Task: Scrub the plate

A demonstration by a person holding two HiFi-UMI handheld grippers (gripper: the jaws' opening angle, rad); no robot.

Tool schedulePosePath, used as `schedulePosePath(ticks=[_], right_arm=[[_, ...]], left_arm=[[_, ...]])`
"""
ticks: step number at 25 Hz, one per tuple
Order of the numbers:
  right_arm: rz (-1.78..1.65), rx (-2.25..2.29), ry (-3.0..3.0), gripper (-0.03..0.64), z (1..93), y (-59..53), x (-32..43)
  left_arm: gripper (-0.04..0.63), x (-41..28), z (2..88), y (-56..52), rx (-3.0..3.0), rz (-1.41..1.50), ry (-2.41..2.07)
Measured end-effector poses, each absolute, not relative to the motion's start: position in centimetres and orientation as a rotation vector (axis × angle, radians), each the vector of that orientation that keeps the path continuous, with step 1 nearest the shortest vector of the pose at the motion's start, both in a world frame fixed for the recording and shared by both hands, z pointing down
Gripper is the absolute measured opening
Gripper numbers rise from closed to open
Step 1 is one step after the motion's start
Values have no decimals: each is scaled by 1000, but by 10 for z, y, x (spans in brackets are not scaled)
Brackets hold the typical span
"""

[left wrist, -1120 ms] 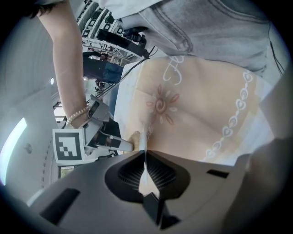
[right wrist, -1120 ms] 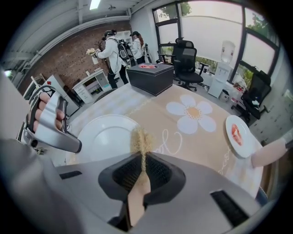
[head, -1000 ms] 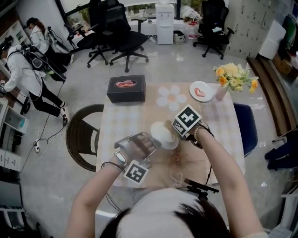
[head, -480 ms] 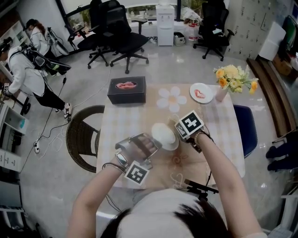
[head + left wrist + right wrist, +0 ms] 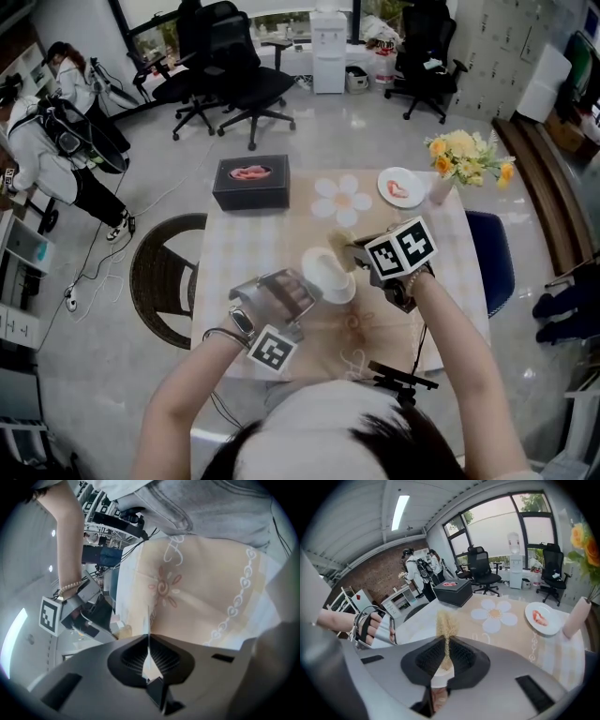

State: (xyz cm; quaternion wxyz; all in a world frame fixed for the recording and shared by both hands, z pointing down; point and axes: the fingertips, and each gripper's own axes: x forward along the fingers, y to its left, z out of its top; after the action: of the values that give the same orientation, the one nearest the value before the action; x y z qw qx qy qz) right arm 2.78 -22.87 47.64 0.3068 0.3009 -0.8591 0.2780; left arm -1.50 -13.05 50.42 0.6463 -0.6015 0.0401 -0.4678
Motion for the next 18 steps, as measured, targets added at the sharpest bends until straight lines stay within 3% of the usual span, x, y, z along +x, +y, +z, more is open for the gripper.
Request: schedulePosePath(ticks=[18], right_arm=[[574,367,-2236,32,472,-181,-30]], left_arm=[[17,-14,506,-128,-1272,-1057,12]])
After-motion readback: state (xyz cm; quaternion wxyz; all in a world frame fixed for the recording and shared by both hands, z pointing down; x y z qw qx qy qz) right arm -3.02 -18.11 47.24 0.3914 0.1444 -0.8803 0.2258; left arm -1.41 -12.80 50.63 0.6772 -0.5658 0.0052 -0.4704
